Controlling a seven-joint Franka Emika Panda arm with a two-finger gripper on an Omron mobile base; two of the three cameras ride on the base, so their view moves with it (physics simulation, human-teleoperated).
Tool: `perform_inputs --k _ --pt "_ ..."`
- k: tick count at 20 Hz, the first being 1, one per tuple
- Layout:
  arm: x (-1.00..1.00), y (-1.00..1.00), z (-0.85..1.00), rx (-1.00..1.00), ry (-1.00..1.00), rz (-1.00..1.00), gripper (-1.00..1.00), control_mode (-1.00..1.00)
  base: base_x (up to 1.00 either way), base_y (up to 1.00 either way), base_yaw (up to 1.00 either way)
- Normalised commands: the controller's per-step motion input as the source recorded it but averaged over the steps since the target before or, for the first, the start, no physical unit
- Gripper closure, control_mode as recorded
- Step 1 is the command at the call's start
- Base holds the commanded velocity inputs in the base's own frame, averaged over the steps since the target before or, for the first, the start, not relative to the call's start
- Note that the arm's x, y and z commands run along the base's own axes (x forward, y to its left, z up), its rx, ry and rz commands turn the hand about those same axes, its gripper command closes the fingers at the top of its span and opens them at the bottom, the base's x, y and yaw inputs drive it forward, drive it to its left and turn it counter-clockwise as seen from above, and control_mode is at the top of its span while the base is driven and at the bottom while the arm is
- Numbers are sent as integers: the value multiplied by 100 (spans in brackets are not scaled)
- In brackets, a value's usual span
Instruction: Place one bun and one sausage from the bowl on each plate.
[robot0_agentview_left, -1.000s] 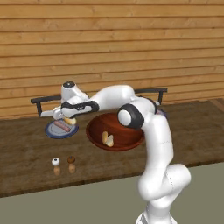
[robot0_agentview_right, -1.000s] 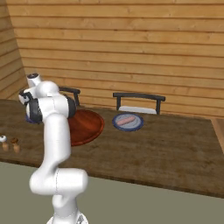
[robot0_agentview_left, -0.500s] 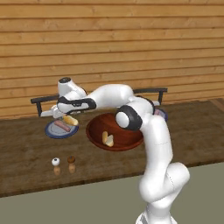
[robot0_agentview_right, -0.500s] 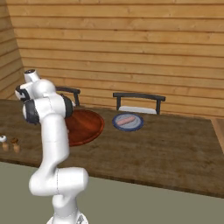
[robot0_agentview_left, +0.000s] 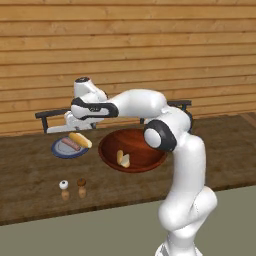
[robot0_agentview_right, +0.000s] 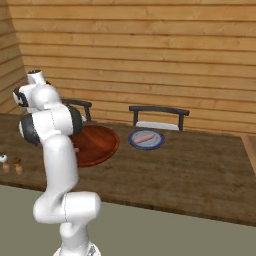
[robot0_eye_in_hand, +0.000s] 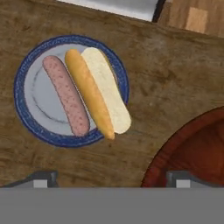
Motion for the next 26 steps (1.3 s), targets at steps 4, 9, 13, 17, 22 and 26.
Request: perform_inputs --k 4,9,13,17,22,26 --pt "-94 -100 51 12 20 -38 -100 -100 0 0 0" --pt "-77 -100 41 2 33 -40 -100 -100 0 0 0" --pt "-83 -100 1 0 30 -35 -100 -100 0 0 0" --pt "-94 -87 -64 4 -6 -25 -100 -100 0 0 0" --pt "-7 -3 -70 19 -31 -1 -100 -100 0 0 0" --pt "29 8 -46 14 -15 0 -100 -100 0 0 0"
